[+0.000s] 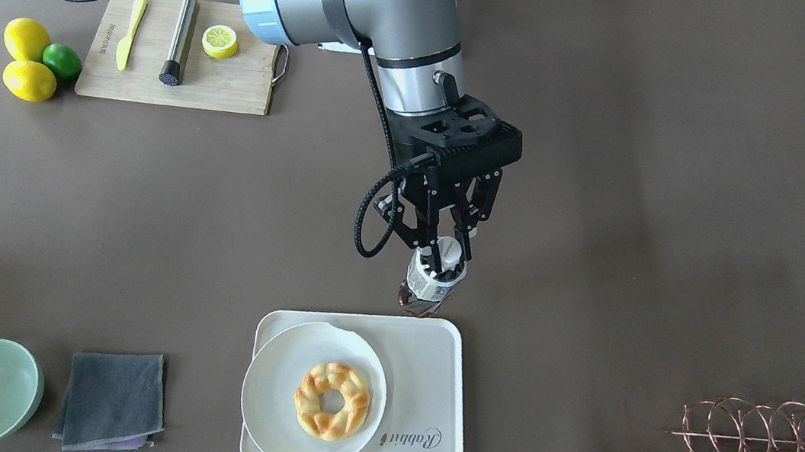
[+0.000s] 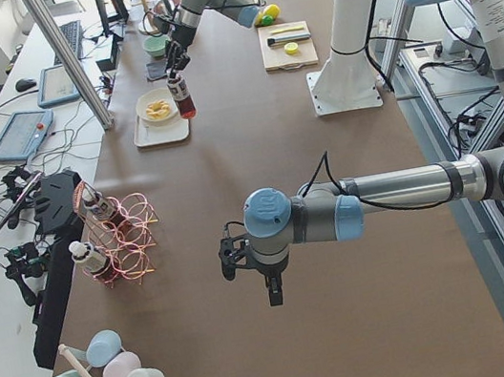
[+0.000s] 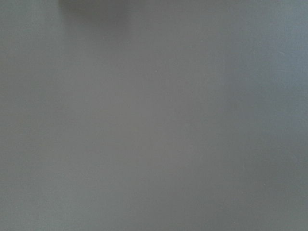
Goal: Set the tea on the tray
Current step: 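Lift the bottle with the right gripper and lower it onto the tray beside the plate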
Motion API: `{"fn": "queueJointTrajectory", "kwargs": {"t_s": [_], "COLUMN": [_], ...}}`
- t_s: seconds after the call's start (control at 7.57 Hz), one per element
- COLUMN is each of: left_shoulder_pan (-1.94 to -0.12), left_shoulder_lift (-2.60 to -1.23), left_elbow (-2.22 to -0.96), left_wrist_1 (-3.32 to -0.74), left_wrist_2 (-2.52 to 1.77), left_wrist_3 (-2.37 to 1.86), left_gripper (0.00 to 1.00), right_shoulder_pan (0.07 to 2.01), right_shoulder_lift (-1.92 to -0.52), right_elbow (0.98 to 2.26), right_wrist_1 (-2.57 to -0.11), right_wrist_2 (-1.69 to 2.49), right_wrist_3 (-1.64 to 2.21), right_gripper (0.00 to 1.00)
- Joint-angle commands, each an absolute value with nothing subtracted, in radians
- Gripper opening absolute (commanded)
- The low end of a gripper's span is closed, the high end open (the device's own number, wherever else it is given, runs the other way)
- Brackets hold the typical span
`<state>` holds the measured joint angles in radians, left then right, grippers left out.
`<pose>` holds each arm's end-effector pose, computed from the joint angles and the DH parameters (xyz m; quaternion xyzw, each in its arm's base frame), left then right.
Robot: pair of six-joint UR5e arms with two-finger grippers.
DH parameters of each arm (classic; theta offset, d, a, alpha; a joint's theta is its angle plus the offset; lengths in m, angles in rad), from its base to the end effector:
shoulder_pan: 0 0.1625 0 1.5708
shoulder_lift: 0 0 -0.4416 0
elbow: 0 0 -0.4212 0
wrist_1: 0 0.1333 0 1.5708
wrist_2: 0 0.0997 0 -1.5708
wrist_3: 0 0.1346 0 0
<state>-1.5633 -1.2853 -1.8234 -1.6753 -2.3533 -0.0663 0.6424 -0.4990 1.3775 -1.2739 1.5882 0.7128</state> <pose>-0.0354 -0.4032 0.6882 0.0190 0.3821 -0.0135 0.9238 -0.5774 -0.5957 0.0094 0.3727 -0.4105 -0.0943 0.8268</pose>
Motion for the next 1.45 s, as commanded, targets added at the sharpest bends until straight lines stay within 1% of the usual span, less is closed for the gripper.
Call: {"fn": "queueJointTrajectory", "kwargs": {"t_s": [0.0,0.26,0.53,1.32], "left_shoulder_pan": [-1.588,-1.594,-1.594,-1.594], "left_shoulder_lift": [-1.267,-1.267,-1.269,-1.269], "left_elbow": [-1.819,-1.816,-1.816,-1.818], "left_wrist_1": [-1.680,-1.681,-1.683,-1.683], "left_wrist_2": [-2.353,-2.353,-2.355,-2.355], "left_wrist_3": [-0.066,-0.066,-0.066,-0.066], "left_gripper": [0.98,0.98,0.98,0.98], "right_shoulder_pan": [0.684,0.695,0.698,0.699], "right_shoulder_lift": [-0.396,-0.307,-0.301,-0.316], "right_elbow": [1.110,0.937,0.838,0.838], "right_wrist_1": [-1.095,-1.036,-0.921,-0.891], "right_wrist_2": [1.598,1.600,1.598,1.600], "right_wrist_3": [0.712,0.712,0.712,0.712], "right_gripper": [0.00,0.00,0.00,0.00]}}
